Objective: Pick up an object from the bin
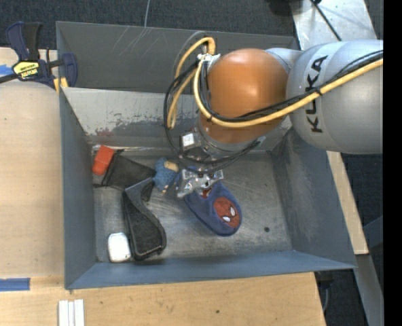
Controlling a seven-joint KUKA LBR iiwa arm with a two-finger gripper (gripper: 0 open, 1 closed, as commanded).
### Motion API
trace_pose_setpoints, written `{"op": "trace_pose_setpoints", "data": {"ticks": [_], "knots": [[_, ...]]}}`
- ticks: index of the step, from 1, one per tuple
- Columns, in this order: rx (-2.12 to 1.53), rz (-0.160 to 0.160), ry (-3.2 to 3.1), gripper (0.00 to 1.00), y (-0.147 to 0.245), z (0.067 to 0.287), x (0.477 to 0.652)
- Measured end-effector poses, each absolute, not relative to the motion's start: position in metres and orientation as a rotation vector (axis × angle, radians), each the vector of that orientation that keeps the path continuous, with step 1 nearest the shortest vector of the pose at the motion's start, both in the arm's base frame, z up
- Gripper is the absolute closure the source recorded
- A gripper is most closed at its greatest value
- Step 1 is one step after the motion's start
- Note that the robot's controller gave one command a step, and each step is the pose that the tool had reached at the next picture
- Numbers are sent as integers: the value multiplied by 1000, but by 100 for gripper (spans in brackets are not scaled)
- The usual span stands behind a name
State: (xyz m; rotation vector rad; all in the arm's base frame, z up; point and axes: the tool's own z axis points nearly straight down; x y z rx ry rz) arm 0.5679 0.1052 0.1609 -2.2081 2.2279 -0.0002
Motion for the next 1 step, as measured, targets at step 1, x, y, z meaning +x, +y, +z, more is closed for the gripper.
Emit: {"op": "trace_pose_setpoints", "data": {"ticks": [1], "knots": [[-2204,-4,2229,100,106,201,570]]}}
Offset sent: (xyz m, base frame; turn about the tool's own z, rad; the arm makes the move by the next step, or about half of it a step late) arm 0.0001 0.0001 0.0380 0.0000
